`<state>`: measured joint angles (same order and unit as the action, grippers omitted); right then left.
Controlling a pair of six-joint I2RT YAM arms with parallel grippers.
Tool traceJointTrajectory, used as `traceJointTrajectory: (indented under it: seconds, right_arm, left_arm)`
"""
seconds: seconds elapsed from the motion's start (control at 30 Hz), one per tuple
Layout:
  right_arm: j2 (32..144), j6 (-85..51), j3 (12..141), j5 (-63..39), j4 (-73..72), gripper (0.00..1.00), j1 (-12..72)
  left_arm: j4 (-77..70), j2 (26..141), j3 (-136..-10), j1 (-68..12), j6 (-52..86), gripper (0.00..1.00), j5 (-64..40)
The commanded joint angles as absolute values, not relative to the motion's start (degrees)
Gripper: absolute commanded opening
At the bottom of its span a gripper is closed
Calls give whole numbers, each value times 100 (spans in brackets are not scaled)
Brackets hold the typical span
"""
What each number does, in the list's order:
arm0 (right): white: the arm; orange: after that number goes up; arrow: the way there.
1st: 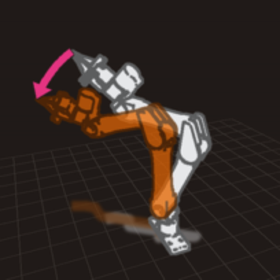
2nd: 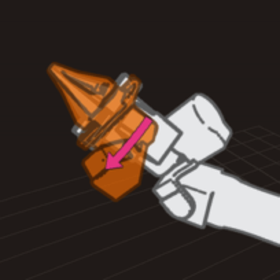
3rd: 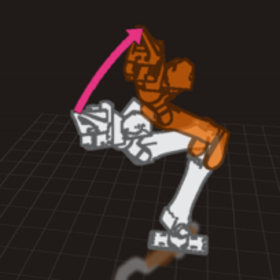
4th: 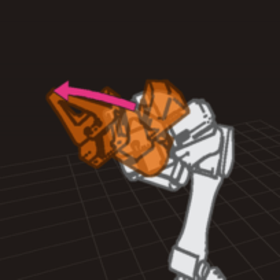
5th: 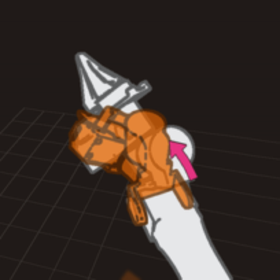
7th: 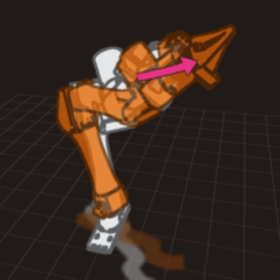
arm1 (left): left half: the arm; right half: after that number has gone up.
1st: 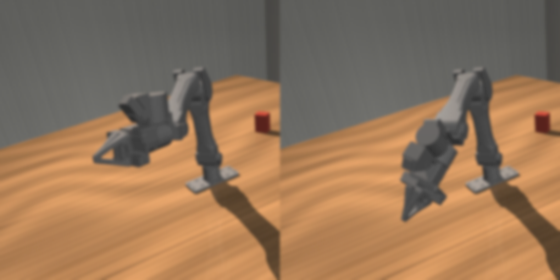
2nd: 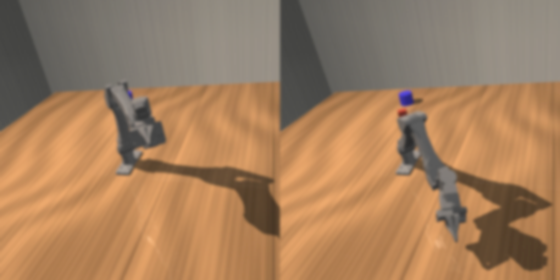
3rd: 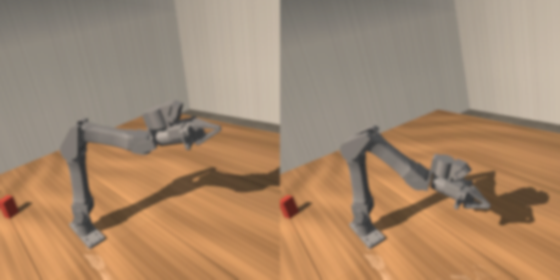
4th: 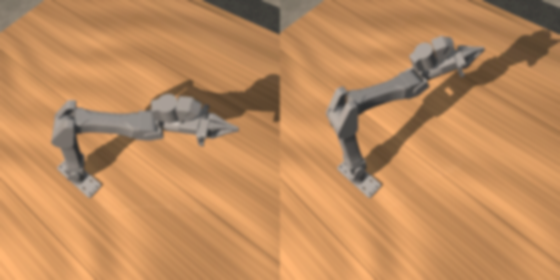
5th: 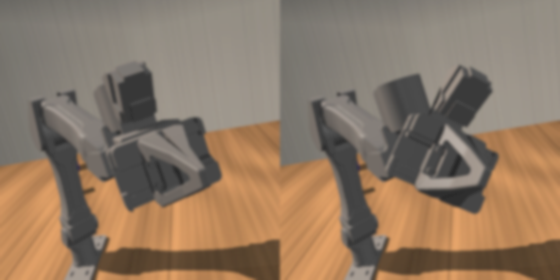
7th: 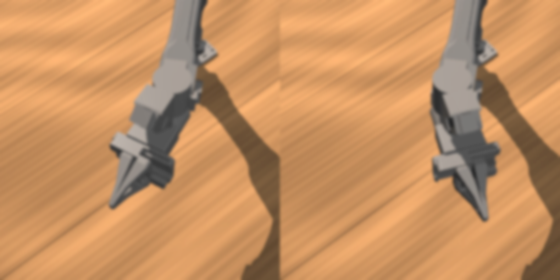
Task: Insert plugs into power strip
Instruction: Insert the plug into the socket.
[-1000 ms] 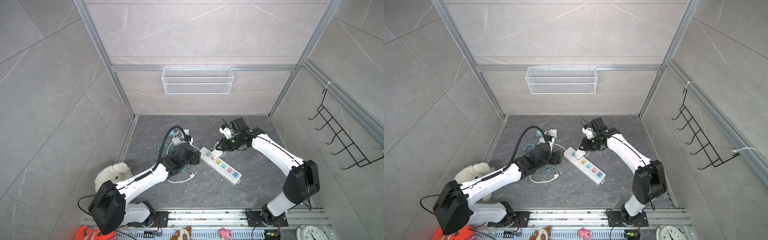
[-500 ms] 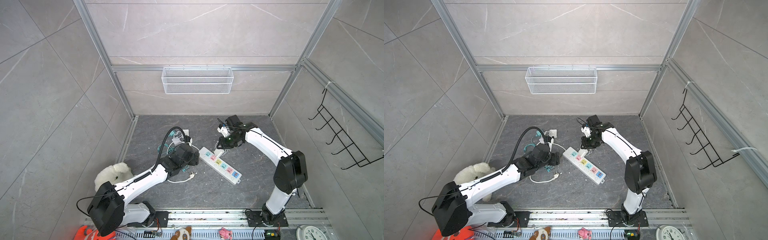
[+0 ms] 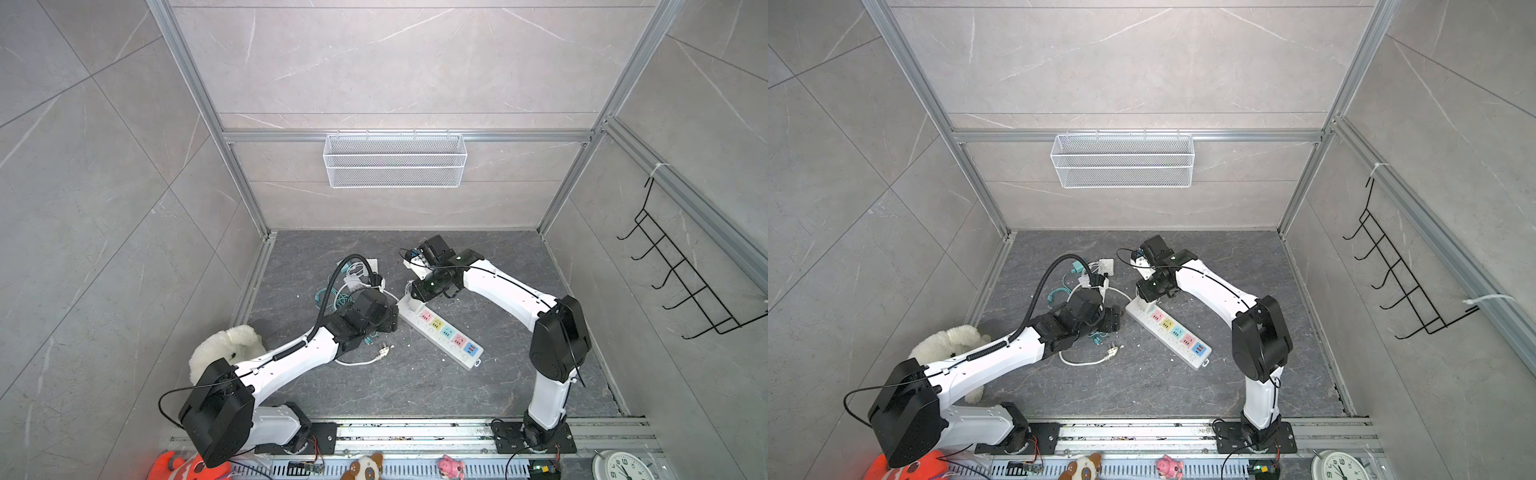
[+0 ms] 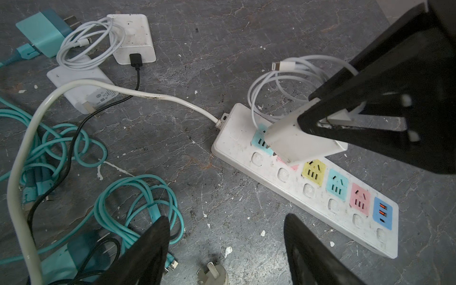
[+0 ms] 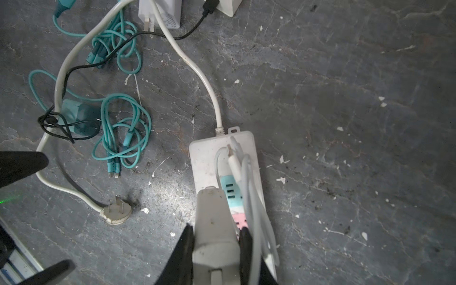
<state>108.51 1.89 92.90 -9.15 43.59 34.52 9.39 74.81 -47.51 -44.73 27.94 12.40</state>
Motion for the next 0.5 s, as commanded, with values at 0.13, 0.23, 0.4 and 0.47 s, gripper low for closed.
traceJointTrajectory:
  seconds: [0.13, 0.23, 0.4, 0.47]
  right_arm:
    - [11139, 805, 9518, -549, 4145, 0, 3568]
    - [11212, 952, 9534, -517, 4086, 0, 3564]
    - [11327, 1047, 9571, -268, 4048, 0, 3567]
    - [11330, 1066, 9565, -171, 4052, 0, 3568]
  left_arm:
    - [890, 7171, -4516, -4456, 2908, 75, 1472]
    - [905, 7105, -4467, -4456, 2918, 75, 1486]
    - [922, 7103, -4447, -4456, 2946, 75, 1512]
    - [913, 7115, -4447, -4456, 2944, 75, 1512]
